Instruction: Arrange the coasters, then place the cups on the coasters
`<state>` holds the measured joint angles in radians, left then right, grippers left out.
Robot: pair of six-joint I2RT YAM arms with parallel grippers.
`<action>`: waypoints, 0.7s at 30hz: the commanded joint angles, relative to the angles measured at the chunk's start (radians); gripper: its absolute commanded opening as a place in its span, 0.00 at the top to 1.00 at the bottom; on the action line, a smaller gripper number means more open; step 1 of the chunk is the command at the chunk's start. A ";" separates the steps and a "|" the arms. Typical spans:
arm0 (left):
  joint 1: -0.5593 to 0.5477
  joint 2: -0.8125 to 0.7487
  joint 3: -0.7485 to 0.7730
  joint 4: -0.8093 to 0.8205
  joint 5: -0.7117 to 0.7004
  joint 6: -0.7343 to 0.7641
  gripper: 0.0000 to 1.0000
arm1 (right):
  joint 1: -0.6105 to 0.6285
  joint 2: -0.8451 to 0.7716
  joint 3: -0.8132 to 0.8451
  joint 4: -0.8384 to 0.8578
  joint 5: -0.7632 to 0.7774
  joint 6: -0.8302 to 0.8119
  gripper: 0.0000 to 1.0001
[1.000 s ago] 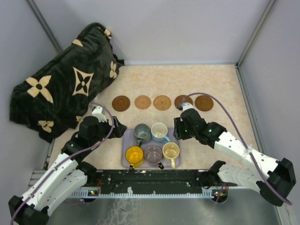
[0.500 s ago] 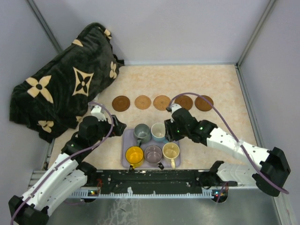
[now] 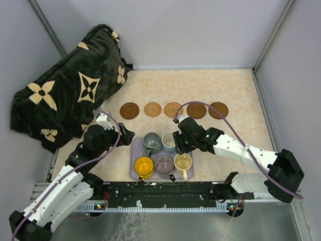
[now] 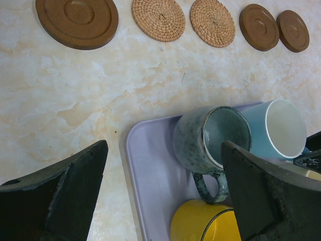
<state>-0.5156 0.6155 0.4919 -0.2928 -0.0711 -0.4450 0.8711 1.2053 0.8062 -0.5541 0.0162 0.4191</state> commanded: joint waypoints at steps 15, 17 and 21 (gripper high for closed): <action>-0.008 0.023 -0.025 0.049 0.011 0.002 0.00 | 0.047 0.124 0.030 0.074 0.109 -0.008 0.64; -0.008 0.027 -0.027 0.052 0.016 0.000 0.00 | 0.053 0.130 0.028 0.077 0.129 -0.005 0.65; -0.008 0.033 -0.028 0.059 0.021 -0.001 0.00 | 0.064 0.129 0.025 0.078 0.161 -0.003 0.73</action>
<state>-0.5156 0.6453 0.4740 -0.2680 -0.0662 -0.4454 0.9192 1.3293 0.8066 -0.5003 0.1215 0.4202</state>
